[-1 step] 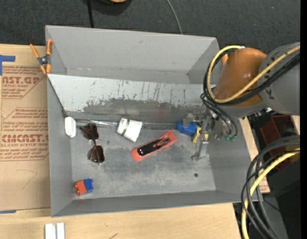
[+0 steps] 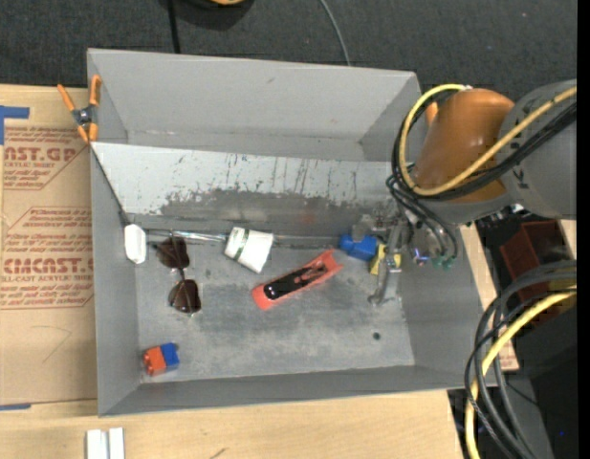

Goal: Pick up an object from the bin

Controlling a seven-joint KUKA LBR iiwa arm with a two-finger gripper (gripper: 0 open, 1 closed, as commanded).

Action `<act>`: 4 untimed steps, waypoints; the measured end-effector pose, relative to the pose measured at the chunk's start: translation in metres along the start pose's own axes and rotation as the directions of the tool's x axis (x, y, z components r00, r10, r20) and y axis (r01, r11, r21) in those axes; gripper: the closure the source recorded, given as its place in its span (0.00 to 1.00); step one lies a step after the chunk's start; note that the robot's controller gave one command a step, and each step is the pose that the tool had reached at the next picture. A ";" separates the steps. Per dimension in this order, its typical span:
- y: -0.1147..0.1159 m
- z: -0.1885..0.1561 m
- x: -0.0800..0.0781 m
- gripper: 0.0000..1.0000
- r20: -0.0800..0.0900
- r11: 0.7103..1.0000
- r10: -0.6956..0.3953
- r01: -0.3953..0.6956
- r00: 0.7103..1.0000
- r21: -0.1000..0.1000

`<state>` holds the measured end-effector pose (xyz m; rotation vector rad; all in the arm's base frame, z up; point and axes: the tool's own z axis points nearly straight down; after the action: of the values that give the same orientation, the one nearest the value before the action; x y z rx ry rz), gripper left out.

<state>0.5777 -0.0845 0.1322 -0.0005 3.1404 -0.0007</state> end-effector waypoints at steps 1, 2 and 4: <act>0.006 0.012 -0.004 0.00 0.004 0.999 -0.041 0.041 0.999 0.002; 0.046 0.039 -0.003 0.00 0.000 0.976 -0.217 0.217 0.976 0.000; 0.072 0.062 -0.005 1.00 0.003 0.849 -0.528 0.528 0.849 0.000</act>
Offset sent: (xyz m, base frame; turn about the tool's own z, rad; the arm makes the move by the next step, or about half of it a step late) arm 0.0035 0.0601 -0.0463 -0.2421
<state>0.5825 -0.0128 0.0699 -0.8616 3.0168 -0.0003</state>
